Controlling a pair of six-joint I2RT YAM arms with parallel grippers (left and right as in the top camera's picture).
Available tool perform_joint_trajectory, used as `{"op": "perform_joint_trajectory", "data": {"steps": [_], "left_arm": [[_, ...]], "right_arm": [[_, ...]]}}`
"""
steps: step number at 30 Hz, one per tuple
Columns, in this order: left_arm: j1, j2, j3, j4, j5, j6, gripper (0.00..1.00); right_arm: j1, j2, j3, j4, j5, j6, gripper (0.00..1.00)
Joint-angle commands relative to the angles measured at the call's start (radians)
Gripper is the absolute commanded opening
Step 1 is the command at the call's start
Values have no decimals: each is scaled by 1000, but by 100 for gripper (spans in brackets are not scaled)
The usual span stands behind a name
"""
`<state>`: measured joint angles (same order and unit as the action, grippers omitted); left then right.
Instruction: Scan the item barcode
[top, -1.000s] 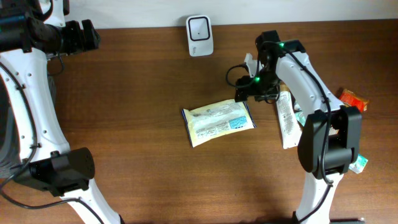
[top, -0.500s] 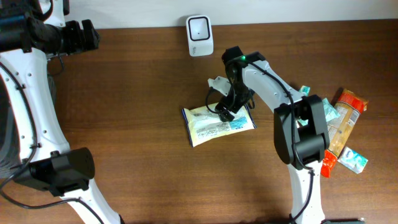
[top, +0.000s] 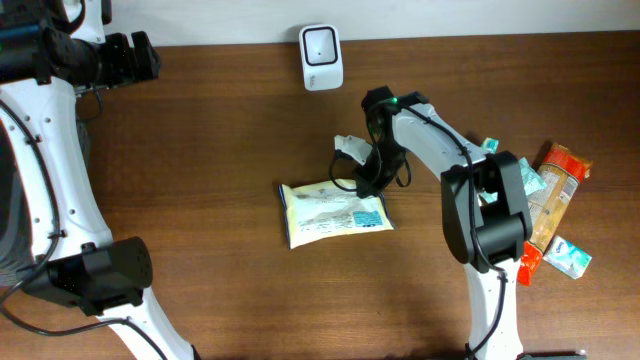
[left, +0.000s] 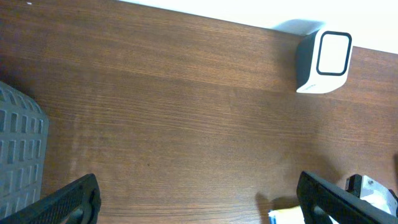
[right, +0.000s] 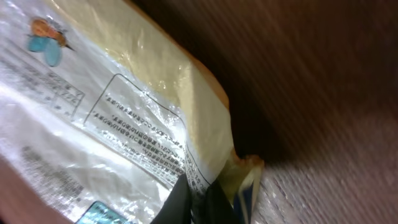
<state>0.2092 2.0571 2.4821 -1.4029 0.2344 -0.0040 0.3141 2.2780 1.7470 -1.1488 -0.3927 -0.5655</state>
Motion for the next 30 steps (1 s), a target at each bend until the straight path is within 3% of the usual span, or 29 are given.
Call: {"op": "perform_joint_trajectory", "data": {"steps": [1, 7, 11, 19, 26, 30], "left_arm": [[3, 7, 2, 2, 1, 8, 99], [3, 7, 2, 2, 1, 8, 99], [3, 7, 2, 2, 0, 8, 99], [3, 7, 2, 2, 1, 8, 99], [3, 7, 2, 2, 0, 8, 99], [3, 7, 2, 2, 1, 8, 99]], "right_arm": [[-1, -50, 111, -4, -86, 58, 4], [0, -140, 146, -30, -87, 43, 4], [-1, -140, 146, -131, -314, -189, 4], [-73, -227, 146, -266, -661, -411, 4], [-157, -283, 124, -317, -657, -384, 4], [-103, -241, 80, -257, -484, -253, 4]]}}
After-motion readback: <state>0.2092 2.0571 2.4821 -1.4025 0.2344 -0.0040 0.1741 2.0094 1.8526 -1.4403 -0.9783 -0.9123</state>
